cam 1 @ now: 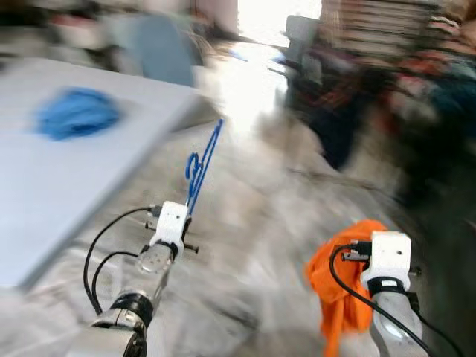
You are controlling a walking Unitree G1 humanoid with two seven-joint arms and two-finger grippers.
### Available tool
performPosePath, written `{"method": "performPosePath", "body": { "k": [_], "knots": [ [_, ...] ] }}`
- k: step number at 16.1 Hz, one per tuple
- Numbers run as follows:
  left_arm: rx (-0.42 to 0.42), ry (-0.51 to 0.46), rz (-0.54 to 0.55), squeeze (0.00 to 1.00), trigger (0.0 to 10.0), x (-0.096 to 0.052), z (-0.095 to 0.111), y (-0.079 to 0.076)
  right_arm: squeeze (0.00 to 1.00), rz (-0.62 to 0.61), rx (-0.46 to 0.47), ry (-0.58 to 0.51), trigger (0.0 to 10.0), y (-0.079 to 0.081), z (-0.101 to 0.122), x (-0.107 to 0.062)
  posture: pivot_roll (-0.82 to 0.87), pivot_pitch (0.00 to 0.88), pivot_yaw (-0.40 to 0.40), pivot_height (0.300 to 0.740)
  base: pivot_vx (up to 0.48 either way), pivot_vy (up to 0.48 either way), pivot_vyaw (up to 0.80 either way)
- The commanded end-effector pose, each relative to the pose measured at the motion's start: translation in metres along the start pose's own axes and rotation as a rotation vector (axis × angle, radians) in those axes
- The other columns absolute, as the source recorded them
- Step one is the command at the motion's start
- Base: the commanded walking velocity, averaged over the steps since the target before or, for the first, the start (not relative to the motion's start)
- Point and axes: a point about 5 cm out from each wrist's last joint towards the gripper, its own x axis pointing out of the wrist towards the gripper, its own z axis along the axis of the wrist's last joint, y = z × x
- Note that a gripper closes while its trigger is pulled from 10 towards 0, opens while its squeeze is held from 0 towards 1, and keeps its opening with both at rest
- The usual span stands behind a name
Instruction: Hang hanger
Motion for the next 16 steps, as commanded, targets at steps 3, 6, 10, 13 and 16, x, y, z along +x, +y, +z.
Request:
{"method": "performPosePath", "body": {
  "k": [3, 6, 10, 13, 16],
  "knots": [
    [-0.002, -0.016, -0.014, 0.00, 10.0, 0.0021, 0.0053, -0.0008, 0.00, 0.033, 0.019, -0.036, 10.0, 0.0056, 0.0078, 0.0027, 0.03, 0.000, -0.046, 0.740, 0.300, -0.358, 0.17],
    [-0.003, -0.011, -0.021, 0.00, 10.0, 0.0019, 0.0043, -0.0017, 0.00, 0.044, 0.026, -0.030, 10.0, 0.0074, 0.0063, 0.0024, 0.04, 0.000, -0.051, 0.740, 0.299, -0.363, 0.00],
    [-0.005, -0.005, -0.022, 0.00, 10.0, 0.0013, 0.0023, -0.0023, 0.00, 0.068, 0.029, -0.030, 10.0, 0.0108, 0.0068, 0.0033, 0.04, 0.000, -0.055, 0.740, 0.293, -0.374, 0.00],
    [-0.001, 0.021, -0.014, 0.00, 10.0, 0.0003, -0.0024, -0.0030, 0.00, 0.066, 0.032, -0.029, 10.0, 0.0102, 0.0067, 0.0037, 0.05, 0.000, -0.064, 0.740, 0.000, -0.107, 0.00],
    [0.058, 0.004, -0.060, 0.00, 10.0, -0.0009, -0.0011, -0.0014, 0.00, 0.052, 0.040, -0.011, 10.0, 0.0082, 0.0045, 0.0049, 0.06, 0.000, -0.068, 0.740, 0.000, 0.000, 0.00]
  ]
}}
